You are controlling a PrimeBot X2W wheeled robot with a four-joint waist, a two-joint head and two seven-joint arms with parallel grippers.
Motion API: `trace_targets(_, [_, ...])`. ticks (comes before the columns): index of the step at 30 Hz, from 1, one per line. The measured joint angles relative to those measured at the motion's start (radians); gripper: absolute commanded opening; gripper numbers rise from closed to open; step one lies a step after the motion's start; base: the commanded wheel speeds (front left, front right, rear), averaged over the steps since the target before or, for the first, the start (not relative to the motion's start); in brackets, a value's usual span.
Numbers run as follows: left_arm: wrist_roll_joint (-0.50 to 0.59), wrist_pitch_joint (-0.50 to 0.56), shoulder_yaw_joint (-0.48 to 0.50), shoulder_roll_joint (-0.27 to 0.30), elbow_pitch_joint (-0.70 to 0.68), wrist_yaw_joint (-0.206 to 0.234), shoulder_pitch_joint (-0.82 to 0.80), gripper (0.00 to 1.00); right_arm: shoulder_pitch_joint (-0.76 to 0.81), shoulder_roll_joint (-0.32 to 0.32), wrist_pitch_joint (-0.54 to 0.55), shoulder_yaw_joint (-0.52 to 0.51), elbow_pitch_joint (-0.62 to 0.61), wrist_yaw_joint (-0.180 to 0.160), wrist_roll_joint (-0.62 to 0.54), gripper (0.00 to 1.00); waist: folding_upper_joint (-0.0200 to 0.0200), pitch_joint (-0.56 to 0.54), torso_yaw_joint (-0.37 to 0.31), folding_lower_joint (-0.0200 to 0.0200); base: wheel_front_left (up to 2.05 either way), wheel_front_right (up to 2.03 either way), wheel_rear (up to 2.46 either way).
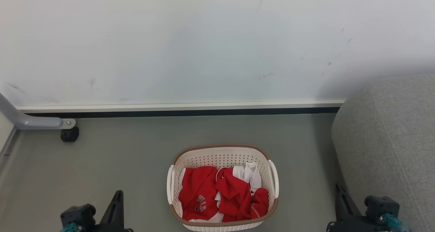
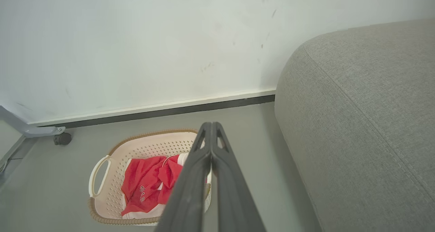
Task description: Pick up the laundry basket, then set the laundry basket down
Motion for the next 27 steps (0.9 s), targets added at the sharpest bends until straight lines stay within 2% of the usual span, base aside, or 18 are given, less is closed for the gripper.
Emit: trace_targets(27, [-0.365,0.048,0.082,-0.031,0.027,-0.063,-0.025,0.00,-0.021,0.001,0.060,-0.090,0.028,0.067,0.471,0.00,0.0000,-0.016,-0.011,0.0000,0.00,0.00,0.00])
